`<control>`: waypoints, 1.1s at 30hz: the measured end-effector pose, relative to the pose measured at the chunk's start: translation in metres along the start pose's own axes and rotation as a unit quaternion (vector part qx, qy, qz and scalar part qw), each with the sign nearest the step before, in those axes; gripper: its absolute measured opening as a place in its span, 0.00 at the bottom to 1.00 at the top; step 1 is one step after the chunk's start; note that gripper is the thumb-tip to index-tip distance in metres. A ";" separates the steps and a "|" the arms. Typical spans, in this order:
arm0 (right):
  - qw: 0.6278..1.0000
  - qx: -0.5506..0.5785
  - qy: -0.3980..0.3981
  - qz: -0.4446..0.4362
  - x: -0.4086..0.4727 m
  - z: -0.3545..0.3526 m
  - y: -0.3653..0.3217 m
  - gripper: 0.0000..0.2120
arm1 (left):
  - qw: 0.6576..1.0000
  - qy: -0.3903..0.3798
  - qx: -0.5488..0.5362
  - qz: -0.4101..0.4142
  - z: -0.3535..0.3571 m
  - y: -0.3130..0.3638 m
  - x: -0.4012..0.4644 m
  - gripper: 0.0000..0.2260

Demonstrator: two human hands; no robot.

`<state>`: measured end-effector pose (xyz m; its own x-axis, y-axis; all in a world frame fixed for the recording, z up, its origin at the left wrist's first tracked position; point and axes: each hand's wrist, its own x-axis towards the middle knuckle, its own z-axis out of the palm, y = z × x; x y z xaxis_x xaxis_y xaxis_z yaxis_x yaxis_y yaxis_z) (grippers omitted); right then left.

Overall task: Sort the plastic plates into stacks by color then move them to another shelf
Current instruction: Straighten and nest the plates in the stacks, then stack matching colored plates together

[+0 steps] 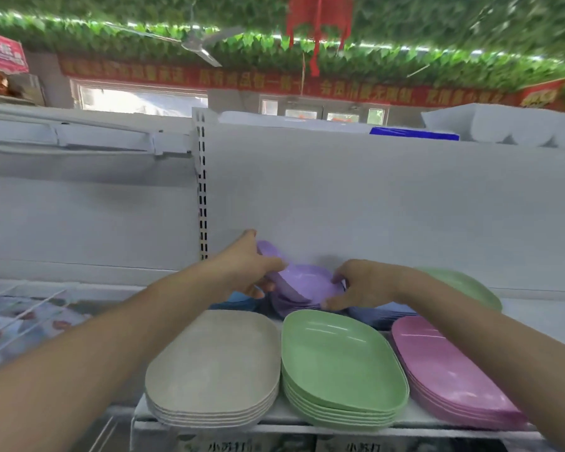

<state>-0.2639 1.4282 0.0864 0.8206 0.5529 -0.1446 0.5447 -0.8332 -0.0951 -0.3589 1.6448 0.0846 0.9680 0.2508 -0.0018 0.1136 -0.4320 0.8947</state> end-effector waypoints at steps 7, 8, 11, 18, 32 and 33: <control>0.999 0.021 0.036 0.018 -0.016 0.007 0.001 0.33 | 0.942 -0.041 0.329 0.045 -0.008 -0.008 0.001 0.21; 0.999 0.022 0.040 0.022 -0.018 0.007 0.001 0.32 | 0.936 -0.044 0.345 0.050 -0.007 -0.007 0.002 0.22; 0.998 0.010 0.050 0.034 -0.022 0.009 0.001 0.30 | 0.923 -0.040 0.377 0.065 0.006 -0.007 0.008 0.24; 0.994 -0.056 0.070 0.056 -0.021 0.011 0.003 0.34 | 0.899 -0.017 0.428 0.087 0.015 -0.013 0.015 0.25; 0.983 -0.137 0.118 0.043 -0.022 0.019 -0.005 0.31 | 0.897 -0.005 0.411 0.160 0.001 -0.027 0.013 0.24; 0.983 -0.124 0.133 0.039 -0.024 0.020 -0.004 0.29 | 0.899 -0.012 0.398 0.181 0.001 -0.027 0.011 0.22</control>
<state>-0.2893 1.4178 0.0708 0.8592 0.4963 0.1245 0.4774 -0.8651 0.1539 -0.3507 1.6580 0.0602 0.9773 -0.0467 0.2069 -0.0960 -0.9671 0.2356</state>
